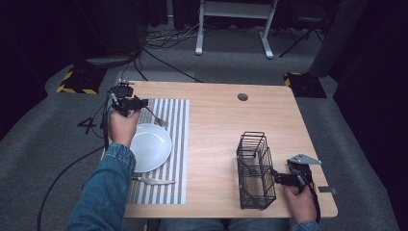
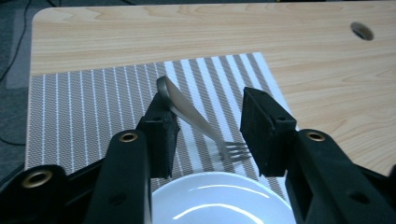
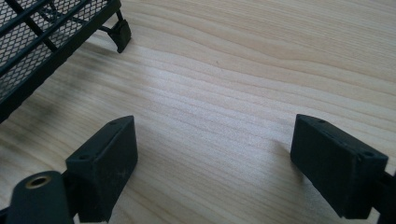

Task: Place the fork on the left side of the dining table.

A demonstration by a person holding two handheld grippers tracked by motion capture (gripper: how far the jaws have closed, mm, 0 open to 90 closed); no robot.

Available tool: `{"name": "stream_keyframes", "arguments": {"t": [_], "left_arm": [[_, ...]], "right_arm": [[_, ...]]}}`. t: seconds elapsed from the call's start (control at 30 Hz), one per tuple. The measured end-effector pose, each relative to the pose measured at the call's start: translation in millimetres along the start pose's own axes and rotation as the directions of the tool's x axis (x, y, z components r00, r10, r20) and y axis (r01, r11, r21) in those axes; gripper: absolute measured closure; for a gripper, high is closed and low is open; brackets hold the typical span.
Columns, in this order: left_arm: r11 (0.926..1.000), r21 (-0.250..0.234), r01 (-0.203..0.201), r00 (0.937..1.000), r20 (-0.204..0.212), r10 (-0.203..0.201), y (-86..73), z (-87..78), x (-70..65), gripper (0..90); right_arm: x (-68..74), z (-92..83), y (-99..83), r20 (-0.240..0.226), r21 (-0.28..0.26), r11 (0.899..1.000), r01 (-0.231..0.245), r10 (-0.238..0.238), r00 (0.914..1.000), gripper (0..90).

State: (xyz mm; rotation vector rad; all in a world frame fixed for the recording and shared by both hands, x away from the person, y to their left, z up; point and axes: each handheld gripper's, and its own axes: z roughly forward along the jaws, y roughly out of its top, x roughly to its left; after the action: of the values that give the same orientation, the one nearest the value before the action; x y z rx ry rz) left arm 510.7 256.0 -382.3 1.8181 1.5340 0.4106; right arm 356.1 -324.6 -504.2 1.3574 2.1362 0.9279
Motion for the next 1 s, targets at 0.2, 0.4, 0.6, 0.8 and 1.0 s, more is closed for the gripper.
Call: {"name": "stream_keyframes", "arguments": {"t": [0.2, 0.4, 0.6, 0.8, 1.0], "left_arm": [[0.9998, 0.017, 0.004, 0.9994, -0.035, -0.003, -1.1, 5.9, 7.1, 52.4], [0.9993, 0.028, 0.026, 0.9990, -0.038, -0.025, -5.4, 8.9, 18.4, 52.6], [0.9990, 0.036, 0.026, 0.9993, -0.028, -0.025, -8.7, 12.0, 26.4, 51.3], [0.9979, 0.053, 0.038, 0.9986, -0.040, -0.036, -12.8, 16.7, 35.9, 50.6], [0.9965, 0.065, 0.052, 0.9976, -0.049, -0.049, -17.3, 20.4, 46.7, 49.5]], "right_arm": [[0.1, -0.1, -0.1, 0.001, 0.000, 1.000, 0.000, 0.000, 1.0000, 14.9], [0.3, -0.2, -0.2, 0.003, 0.000, 1.000, -0.001, 0.001, 1.0000, 14.9], [0.3, -0.2, -0.2, 0.003, -0.001, 1.000, -0.001, 0.001, 1.0000, 14.9], [0.4, -0.3, -0.2, 0.004, -0.001, 1.000, -0.001, 0.001, 1.0000, 14.9], [0.3, -0.3, -0.3, 0.004, 0.000, 1.000, 0.000, 0.000, 1.0000, 14.9]]}}
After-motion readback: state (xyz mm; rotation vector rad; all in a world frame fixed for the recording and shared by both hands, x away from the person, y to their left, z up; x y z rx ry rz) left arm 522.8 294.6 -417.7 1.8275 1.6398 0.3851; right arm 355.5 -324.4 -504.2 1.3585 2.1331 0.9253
